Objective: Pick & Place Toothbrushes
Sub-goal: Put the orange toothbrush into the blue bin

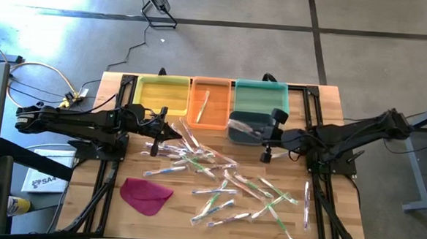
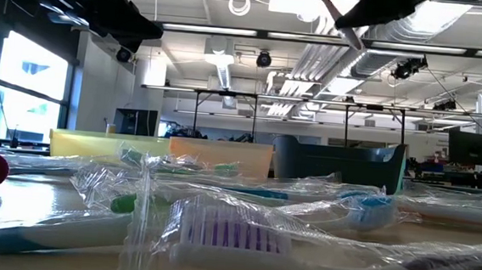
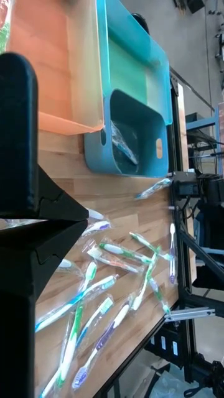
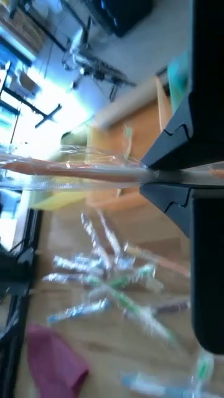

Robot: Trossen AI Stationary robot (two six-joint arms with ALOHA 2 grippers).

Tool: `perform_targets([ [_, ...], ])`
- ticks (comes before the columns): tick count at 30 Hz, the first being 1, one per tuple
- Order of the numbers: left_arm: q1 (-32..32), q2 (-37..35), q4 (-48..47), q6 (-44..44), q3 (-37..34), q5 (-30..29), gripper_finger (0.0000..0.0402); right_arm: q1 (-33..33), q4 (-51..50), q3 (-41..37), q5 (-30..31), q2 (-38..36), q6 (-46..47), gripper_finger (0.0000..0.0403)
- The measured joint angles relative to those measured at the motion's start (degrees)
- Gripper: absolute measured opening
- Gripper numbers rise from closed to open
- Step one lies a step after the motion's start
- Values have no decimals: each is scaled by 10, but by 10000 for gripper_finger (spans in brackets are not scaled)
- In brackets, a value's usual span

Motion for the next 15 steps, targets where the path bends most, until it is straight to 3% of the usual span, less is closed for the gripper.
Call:
perform_targets([
  [15, 0, 0, 0, 0, 0, 3, 0, -146, -11, 37, -58, 2, -40, 19],
])
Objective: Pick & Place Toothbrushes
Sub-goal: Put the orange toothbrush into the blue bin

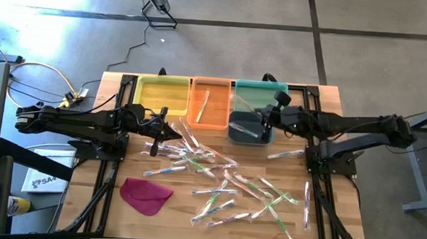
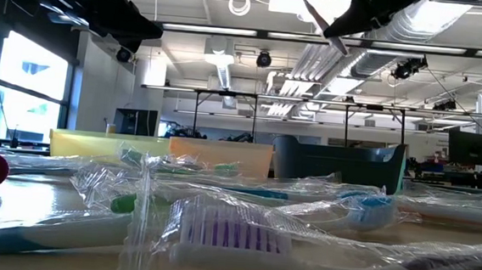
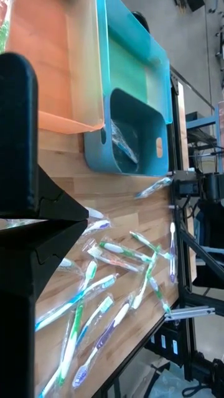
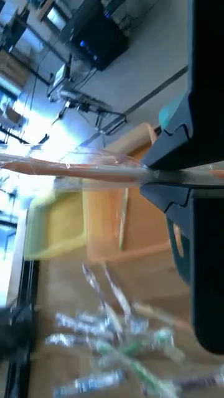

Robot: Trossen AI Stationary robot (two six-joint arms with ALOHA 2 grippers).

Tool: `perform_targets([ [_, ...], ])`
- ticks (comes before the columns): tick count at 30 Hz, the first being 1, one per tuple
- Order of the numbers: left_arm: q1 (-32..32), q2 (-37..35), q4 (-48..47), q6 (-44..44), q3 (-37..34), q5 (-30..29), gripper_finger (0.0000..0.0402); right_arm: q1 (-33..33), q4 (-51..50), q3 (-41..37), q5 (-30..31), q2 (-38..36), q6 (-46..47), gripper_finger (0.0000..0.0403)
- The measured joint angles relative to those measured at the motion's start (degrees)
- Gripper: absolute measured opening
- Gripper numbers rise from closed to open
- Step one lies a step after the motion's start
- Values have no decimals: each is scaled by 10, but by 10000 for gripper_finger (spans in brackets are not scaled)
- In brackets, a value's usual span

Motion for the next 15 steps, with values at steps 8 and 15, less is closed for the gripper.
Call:
perform_targets([
  [8, 0, 0, 0, 0, 0, -1, 0, -103, -40, 0, -58, 6, -20, 19],
  [15, 0, 0, 0, 0, 0, -1, 0, -194, -48, 0, -109, 31, -25, 19],
])
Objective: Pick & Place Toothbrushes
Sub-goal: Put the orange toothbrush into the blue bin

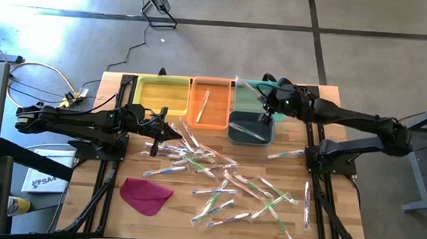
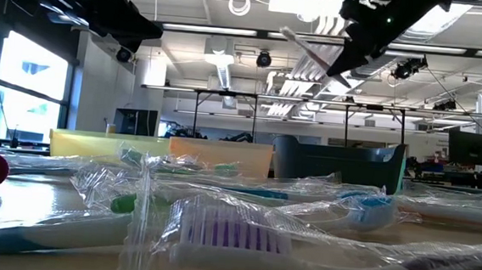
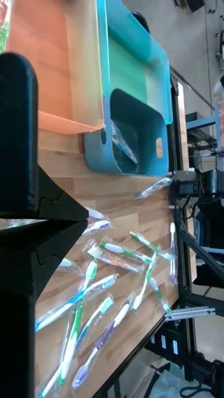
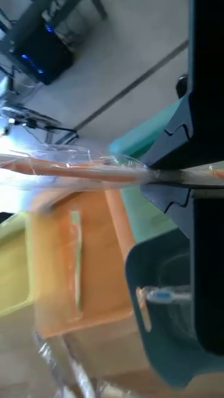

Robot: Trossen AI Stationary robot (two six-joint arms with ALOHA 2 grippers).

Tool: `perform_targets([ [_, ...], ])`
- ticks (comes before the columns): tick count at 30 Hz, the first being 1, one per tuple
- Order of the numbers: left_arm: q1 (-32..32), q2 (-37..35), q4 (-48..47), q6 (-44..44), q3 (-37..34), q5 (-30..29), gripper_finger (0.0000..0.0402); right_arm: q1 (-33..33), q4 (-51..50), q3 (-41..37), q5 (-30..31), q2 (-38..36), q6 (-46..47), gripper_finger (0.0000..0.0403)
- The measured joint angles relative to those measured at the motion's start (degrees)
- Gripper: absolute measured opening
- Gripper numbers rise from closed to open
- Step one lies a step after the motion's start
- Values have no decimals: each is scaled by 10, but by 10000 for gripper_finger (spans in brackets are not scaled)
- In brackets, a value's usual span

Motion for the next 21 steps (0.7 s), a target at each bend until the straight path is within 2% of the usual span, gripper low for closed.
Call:
perform_targets([
  [7, 0, 0, 0, 0, 0, -3, 0, -65, -11, 0, -51, 48, 2, 19],
  [21, 0, 0, 0, 31, 0, -2, 0, -138, -77, 0, -60, 164, 21, 19],
])
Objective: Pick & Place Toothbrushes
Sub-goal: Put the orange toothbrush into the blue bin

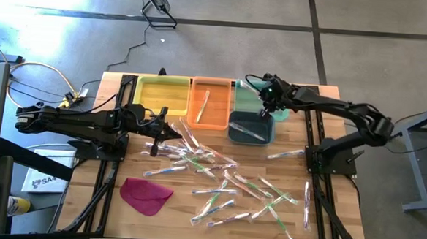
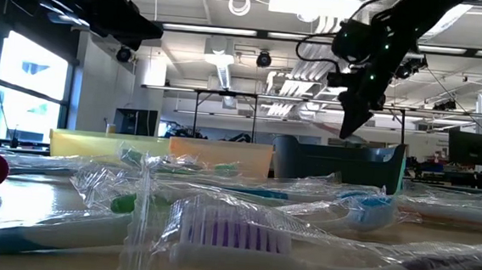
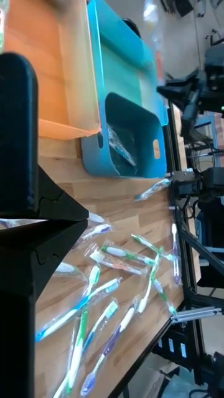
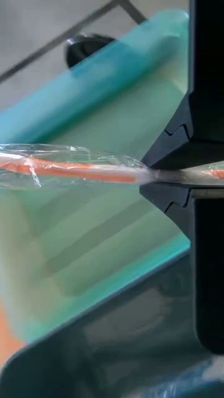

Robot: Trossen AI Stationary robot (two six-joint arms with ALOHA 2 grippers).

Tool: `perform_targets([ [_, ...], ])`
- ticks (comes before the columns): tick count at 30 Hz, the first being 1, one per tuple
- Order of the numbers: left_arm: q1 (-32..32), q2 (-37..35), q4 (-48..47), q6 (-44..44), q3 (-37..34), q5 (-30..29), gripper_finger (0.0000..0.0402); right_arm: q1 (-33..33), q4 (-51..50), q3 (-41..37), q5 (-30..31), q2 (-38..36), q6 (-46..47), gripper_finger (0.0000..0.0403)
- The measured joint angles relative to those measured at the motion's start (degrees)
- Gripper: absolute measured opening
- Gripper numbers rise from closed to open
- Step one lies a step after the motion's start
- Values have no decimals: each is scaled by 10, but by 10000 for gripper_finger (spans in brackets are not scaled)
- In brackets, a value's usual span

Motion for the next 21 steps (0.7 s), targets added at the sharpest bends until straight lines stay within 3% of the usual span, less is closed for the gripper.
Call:
perform_targets([
  [21, 0, 0, 0, 0, 0, -23, 0, -21, -13, 0, 1, 101, -3, 19],
])
